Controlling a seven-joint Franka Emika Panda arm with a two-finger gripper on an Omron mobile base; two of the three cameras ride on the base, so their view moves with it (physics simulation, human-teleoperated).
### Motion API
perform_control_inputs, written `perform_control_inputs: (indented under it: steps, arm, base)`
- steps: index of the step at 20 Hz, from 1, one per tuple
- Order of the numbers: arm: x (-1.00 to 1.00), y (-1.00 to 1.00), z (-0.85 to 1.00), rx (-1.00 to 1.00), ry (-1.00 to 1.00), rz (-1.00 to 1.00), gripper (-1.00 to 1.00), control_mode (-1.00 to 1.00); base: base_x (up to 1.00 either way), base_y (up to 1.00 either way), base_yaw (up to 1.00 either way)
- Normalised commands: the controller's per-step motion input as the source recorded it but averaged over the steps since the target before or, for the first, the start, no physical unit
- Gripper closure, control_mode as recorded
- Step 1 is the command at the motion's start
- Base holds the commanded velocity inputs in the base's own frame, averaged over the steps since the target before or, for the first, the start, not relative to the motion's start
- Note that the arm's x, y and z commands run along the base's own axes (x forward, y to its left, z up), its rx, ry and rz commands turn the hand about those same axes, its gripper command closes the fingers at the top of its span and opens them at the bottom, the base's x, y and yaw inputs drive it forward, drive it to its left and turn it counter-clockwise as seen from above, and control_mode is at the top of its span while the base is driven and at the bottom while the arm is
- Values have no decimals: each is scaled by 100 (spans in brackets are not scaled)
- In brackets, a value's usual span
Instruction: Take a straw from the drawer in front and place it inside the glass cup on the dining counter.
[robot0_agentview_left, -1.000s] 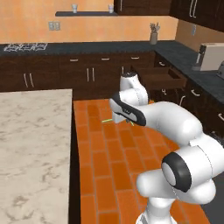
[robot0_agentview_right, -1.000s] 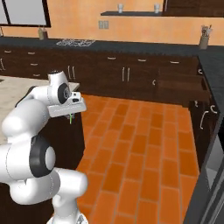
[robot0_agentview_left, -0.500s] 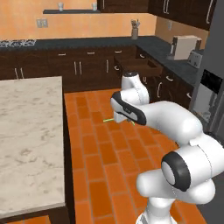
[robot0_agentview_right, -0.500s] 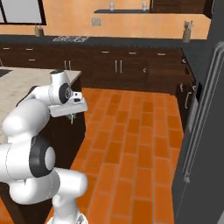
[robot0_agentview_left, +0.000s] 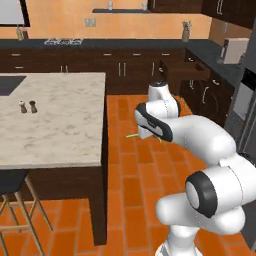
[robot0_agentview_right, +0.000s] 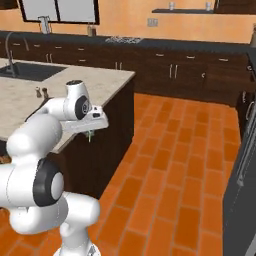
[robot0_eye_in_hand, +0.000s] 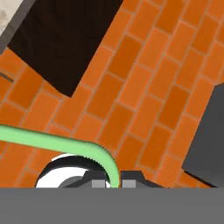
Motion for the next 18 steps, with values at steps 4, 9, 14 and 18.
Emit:
perform_control_inputs:
  steps: [4,9,14,18]
  arm:
    - [0,0,0,0,0,0,100,100]
    - [0,0,0,0,0,0,100,100]
    - [0,0,0,0,0,0,100,100]
    - [0,0,0,0,0,0,100,100]
  base:
    - [-26,83,67]
    - [-4,92,68]
    - [20,100,37]
    - [53,100,10]
